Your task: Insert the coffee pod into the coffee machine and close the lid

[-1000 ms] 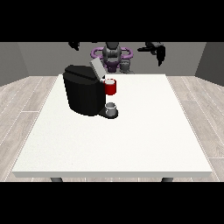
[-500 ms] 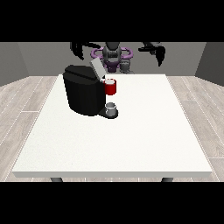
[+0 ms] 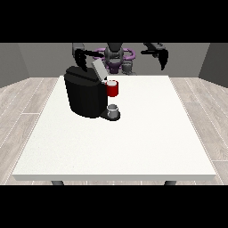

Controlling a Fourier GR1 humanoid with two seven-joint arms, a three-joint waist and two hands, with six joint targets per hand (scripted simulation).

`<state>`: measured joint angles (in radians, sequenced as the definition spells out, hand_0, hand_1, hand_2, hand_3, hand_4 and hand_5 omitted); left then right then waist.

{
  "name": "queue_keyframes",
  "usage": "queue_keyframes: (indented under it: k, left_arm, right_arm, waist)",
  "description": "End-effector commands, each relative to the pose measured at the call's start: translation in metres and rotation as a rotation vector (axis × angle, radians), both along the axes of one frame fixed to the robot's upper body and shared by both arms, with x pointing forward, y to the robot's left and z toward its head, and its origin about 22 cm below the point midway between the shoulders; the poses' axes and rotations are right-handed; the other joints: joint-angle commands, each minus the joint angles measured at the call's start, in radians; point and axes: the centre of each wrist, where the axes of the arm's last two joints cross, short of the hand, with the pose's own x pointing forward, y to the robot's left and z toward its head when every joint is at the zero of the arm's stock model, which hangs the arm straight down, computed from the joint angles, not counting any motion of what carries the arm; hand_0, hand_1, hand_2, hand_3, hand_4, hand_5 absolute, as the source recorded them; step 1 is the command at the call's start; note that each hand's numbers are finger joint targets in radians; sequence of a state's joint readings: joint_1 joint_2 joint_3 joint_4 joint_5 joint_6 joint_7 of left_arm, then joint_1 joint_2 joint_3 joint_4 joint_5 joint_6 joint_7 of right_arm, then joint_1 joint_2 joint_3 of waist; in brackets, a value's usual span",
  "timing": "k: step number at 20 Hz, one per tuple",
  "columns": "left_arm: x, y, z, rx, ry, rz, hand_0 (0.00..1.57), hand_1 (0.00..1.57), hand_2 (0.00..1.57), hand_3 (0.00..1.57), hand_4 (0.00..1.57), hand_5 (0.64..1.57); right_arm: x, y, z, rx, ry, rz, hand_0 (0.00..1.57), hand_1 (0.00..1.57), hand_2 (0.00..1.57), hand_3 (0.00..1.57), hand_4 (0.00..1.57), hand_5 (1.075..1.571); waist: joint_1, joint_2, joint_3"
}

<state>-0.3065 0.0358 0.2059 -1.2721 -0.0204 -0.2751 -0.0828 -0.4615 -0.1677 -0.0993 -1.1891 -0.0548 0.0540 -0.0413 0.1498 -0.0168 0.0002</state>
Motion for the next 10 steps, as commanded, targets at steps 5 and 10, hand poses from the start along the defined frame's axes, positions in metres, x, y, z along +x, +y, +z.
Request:
queue_keyframes:
  k: [5,10]
  left_arm:
    - [-0.009,0.001,0.013,-0.015,-0.03,0.017,0.0,0.0,0.0,0.0,0.0,1.571]
    - [-0.01,0.018,0.019,0.019,-0.08,0.056,0.0,0.0,0.0,0.0,0.0,1.571]
  right_arm:
    - [0.029,0.001,0.028,-0.04,-0.01,0.021,0.0,0.0,0.0,0.0,0.0,1.571]
    - [0.036,0.016,0.029,-0.063,-0.049,0.035,0.0,0.0,0.0,0.0,0.0,1.571]
  waist:
    - [0.003,0.041,-0.0002]
    - [0.001,0.085,-0.0002]
